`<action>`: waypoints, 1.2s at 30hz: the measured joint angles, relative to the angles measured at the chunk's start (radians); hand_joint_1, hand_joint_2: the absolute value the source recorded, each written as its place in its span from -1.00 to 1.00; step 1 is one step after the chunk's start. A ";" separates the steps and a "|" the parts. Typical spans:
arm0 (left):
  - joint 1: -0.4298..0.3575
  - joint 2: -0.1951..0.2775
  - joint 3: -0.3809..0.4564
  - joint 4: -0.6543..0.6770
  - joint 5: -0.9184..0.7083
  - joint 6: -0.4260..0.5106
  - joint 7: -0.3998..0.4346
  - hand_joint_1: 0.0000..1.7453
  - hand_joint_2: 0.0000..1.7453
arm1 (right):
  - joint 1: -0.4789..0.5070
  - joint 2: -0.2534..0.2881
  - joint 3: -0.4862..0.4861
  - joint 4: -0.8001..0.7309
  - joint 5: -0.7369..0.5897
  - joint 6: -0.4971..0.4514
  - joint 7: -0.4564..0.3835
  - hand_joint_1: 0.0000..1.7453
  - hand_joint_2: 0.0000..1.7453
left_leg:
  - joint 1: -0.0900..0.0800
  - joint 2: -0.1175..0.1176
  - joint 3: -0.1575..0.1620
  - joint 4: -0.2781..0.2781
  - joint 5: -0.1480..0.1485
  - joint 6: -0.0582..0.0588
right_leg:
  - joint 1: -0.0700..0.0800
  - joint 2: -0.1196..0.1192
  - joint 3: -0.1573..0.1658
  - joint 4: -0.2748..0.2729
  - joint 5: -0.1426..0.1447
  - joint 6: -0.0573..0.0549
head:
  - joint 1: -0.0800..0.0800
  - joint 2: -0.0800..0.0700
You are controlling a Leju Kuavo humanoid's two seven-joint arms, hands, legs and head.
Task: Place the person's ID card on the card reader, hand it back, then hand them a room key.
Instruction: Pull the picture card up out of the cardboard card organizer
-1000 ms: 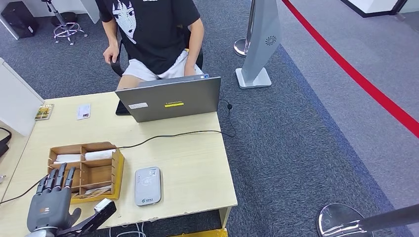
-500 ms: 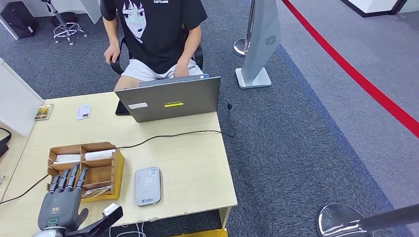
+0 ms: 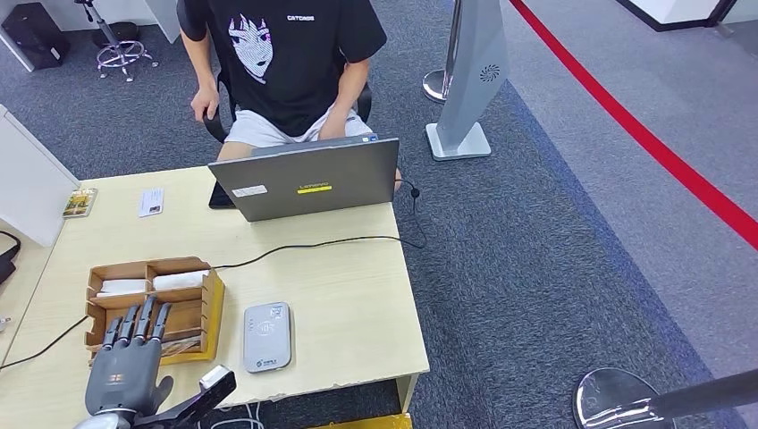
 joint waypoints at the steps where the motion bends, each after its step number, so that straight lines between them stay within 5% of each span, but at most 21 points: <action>1: 0.000 0.000 0.000 0.000 0.000 0.000 0.001 -1.00 1.00 | 0.000 0.000 0.000 0.000 0.000 0.000 -0.001 -1.00 1.00 | 0.000 0.000 0.000 0.000 0.000 0.000 | 0.000 0.000 0.000 0.000 0.000 0.000 | 0.000 0.000; 29: -0.001 -0.006 -0.023 -0.019 0.003 0.004 -0.002 -0.92 1.00 | -0.003 0.000 0.000 0.012 0.015 0.013 -0.014 -1.00 1.00 | 0.000 0.000 0.000 0.000 0.000 0.000 | 0.000 0.000 0.000 0.000 0.000 0.000 | 0.000 0.000; 33: -0.001 -0.006 -0.023 -0.019 0.003 0.004 -0.002 1.00 1.00 | -0.003 0.000 0.000 0.012 0.015 0.013 -0.014 -1.00 1.00 | 0.000 0.000 0.000 0.000 0.000 0.000 | 0.000 0.000 0.000 0.000 0.000 0.000 | 0.000 0.000; 36: -0.001 -0.006 -0.023 -0.019 0.004 0.003 -0.002 1.00 1.00 | -0.003 0.000 0.000 0.012 0.015 0.013 -0.014 -1.00 1.00 | 0.000 0.000 0.000 0.000 0.000 0.000 | 0.000 0.000 0.000 0.000 0.000 0.000 | 0.000 0.000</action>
